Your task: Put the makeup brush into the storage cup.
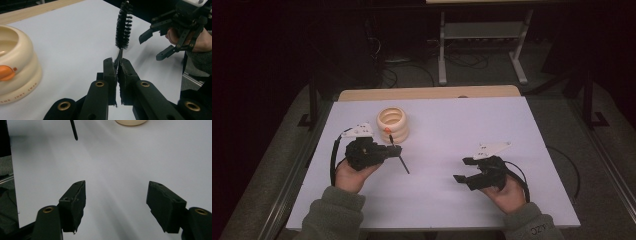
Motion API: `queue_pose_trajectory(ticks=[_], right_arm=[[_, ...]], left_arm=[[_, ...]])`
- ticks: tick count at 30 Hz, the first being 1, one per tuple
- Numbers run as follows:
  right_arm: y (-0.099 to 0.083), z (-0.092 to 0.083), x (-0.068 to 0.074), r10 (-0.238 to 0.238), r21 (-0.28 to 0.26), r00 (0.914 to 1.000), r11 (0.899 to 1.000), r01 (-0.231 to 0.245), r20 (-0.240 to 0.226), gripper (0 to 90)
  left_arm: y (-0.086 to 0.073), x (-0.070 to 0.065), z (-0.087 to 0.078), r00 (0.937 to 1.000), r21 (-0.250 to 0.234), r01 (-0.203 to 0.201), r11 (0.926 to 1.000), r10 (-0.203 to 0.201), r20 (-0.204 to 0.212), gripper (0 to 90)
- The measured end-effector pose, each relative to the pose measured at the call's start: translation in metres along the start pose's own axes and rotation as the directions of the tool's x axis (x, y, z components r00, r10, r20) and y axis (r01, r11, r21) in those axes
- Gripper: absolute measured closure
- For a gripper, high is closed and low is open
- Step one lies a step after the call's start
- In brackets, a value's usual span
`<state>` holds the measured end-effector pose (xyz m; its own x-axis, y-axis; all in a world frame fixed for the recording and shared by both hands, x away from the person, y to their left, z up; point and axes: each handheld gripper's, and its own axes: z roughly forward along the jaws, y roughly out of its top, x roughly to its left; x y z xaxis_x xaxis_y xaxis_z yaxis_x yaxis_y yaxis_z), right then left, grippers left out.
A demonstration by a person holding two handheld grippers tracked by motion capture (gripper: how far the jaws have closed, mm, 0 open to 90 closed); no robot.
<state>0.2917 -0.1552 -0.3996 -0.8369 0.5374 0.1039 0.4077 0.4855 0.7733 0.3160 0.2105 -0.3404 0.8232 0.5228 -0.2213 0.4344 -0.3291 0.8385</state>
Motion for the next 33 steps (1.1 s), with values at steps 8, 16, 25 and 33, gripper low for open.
queue_pose_trajectory(ticks=[8, 16, 25, 33], right_arm=[[-0.005, -0.004, -0.006, 0.023, -0.002, 0.9996, 1.000, -0.023, 0.014, 30.1], [-0.011, -0.011, -0.010, 0.034, -0.011, 0.9989, 0.999, -0.033, 0.033, 29.9], [-0.015, -0.018, -0.016, 0.055, -0.024, 0.9973, 0.998, -0.054, 0.049, 29.1], [-0.016, -0.019, -0.017, 0.072, -0.024, 0.9961, 0.997, -0.071, 0.051, 28.3]], left_arm=[[0.014, 0.010, -0.004, 0.9998, 0.012, 0.003, 0.9999, -0.002, -0.019, 85.1], [0.027, 0.018, -0.008, 0.9994, 0.008, 0.013, 0.9999, -0.013, -0.033, 85.0], [0.043, 0.027, -0.012, 0.9988, 0.000, 0.021, 0.9998, -0.021, -0.044, 85.0], [0.053, 0.036, -0.013, 0.9985, 0.001, 0.037, 0.9993, -0.037, -0.042, 85.0]])
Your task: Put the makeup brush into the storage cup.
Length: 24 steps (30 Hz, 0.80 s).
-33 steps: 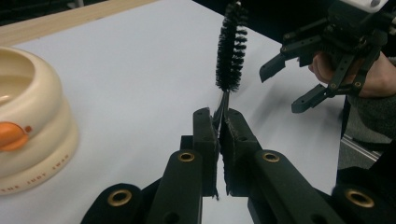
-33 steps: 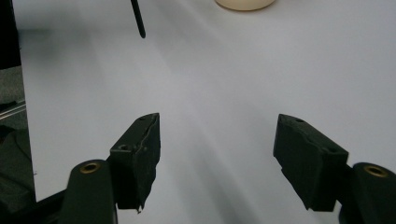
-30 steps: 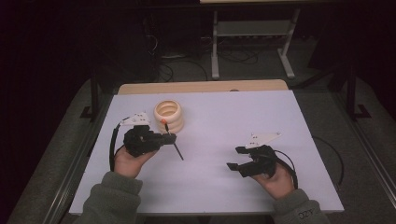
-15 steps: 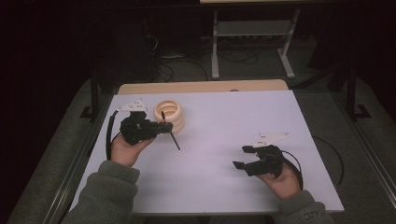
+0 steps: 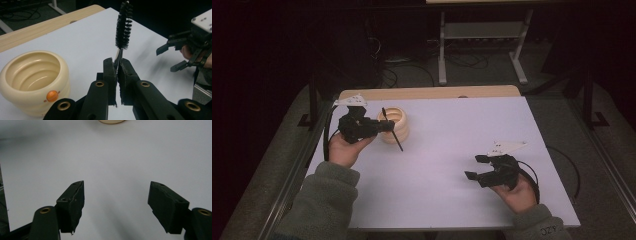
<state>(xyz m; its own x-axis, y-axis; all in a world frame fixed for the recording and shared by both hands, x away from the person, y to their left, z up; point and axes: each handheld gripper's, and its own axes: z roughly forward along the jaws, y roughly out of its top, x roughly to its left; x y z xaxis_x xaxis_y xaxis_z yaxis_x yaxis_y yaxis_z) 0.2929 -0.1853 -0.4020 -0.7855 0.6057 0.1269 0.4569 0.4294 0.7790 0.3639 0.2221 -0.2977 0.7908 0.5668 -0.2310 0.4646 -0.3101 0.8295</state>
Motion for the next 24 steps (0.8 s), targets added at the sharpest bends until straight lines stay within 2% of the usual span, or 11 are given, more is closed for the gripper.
queue_pose_trajectory(ticks=[8, 9, 12, 15, 24], right_arm=[[0.000, 0.001, 0.000, -0.006, 0.002, 1.0000, 1.000, 0.006, 0.004, 27.6], [0.000, 0.000, 0.000, 0.001, 0.004, 1.0000, 1.000, -0.001, 0.003, 27.6], [0.000, 0.000, 0.000, 0.001, 0.000, 1.0000, 1.000, -0.001, 0.006, 27.7], [0.000, 0.000, 0.000, -0.004, 0.000, 1.0000, 1.000, 0.004, 0.008, 27.6], [0.000, 0.000, -0.001, -0.005, -0.004, 0.9999, 1.000, 0.005, 0.010, 26.4]], left_arm=[[0.019, 0.007, -0.003, 0.9998, -0.009, 0.005, 0.9999, -0.005, -0.017, 85.0], [0.021, 0.009, -0.004, 0.9997, 0.000, 0.000, 1.0000, 0.000, -0.024, 85.0], [0.024, 0.015, 0.000, 0.9993, 0.014, 0.022, 0.9997, -0.022, -0.032, 85.0], [0.027, 0.021, 0.000, 0.9985, 0.005, 0.046, 0.9989, -0.045, -0.030, 85.0], [0.052, 0.029, -0.008, 0.9960, -0.005, 0.052, 0.9986, -0.053, -0.073, 85.0]])
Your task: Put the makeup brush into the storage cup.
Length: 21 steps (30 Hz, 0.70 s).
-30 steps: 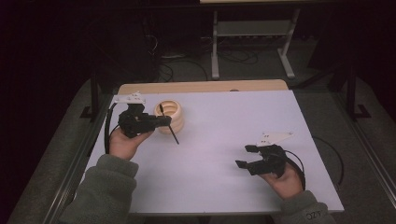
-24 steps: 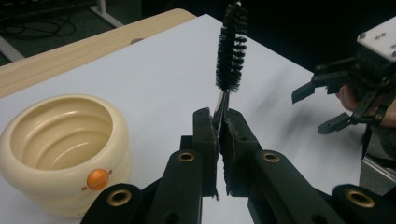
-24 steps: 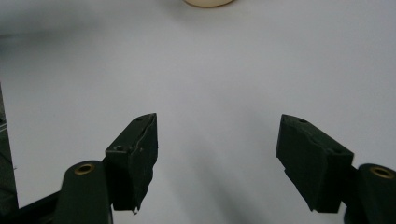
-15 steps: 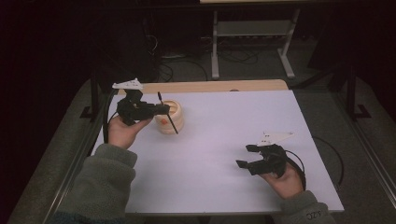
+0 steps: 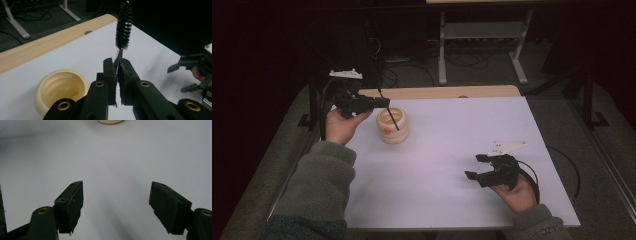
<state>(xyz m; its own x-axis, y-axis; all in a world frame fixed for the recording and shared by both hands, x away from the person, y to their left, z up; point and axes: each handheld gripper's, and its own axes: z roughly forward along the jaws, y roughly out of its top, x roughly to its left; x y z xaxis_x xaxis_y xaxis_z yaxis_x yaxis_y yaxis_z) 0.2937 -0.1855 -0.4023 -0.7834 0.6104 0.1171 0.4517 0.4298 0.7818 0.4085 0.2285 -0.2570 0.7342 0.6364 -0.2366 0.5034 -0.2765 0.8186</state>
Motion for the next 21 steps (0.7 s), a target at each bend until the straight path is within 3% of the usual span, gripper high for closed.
queue_pose_trajectory(ticks=[6, 18, 21], right_arm=[[0.000, 0.001, -0.001, 0.010, 0.007, 0.9999, 1.000, -0.010, 0.004, 25.3], [0.001, 0.002, -0.002, 0.003, -0.003, 1.0000, 1.000, -0.003, 0.007, 23.8], [0.001, 0.002, -0.001, -0.005, -0.006, 0.9999, 1.000, 0.005, 0.011, 23.7]], left_arm=[[0.013, 0.005, 0.002, 0.9995, 0.013, -0.002, 0.9999, 0.003, -0.033, 85.0], [0.018, 0.025, -0.003, 0.9934, -0.059, 0.072, 0.9956, -0.077, -0.085, 85.0], [0.017, 0.028, 0.001, 0.9901, -0.052, 0.088, 0.9947, -0.093, -0.105, 85.0]])
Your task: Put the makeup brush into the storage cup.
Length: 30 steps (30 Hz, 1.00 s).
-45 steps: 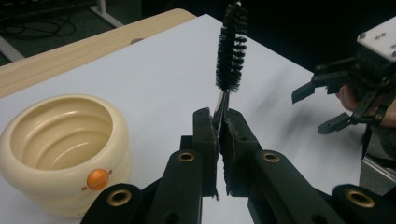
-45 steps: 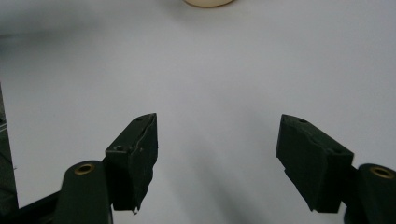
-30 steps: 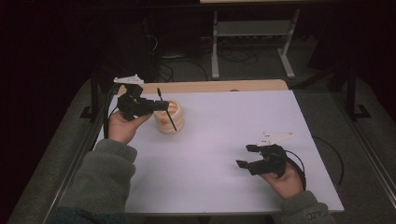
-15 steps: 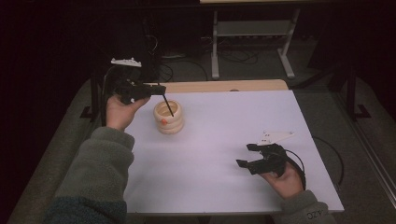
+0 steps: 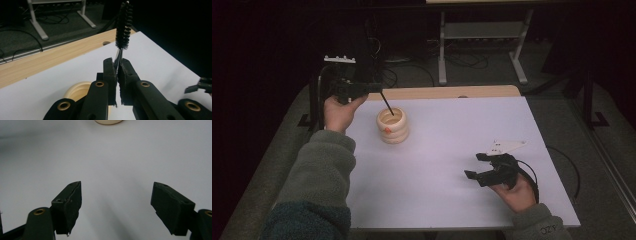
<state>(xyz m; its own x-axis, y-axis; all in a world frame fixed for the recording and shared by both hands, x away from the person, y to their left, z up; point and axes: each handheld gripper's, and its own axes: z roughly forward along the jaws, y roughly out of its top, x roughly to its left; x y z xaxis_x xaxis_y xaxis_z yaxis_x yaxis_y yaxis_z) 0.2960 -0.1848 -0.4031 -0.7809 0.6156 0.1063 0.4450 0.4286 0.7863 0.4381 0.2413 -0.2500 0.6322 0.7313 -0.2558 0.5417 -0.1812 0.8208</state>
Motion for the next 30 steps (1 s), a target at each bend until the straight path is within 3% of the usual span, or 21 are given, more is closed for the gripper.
queue_pose_trajectory(ticks=[9, 30], right_arm=[[0.000, -0.002, 0.000, 0.003, -0.005, 1.0000, 1.000, -0.003, -0.001, 23.5], [0.001, -0.002, 0.000, -0.002, -0.008, 1.0000, 1.000, 0.002, 0.002, 23.2]], left_arm=[[-0.003, 0.001, 0.012, 0.9987, 0.036, -0.022, 0.9991, 0.024, -0.045, 84.9], [-0.024, 0.016, 0.018, 0.9969, 0.029, 0.046, 0.9985, -0.044, -0.065, 84.7]])
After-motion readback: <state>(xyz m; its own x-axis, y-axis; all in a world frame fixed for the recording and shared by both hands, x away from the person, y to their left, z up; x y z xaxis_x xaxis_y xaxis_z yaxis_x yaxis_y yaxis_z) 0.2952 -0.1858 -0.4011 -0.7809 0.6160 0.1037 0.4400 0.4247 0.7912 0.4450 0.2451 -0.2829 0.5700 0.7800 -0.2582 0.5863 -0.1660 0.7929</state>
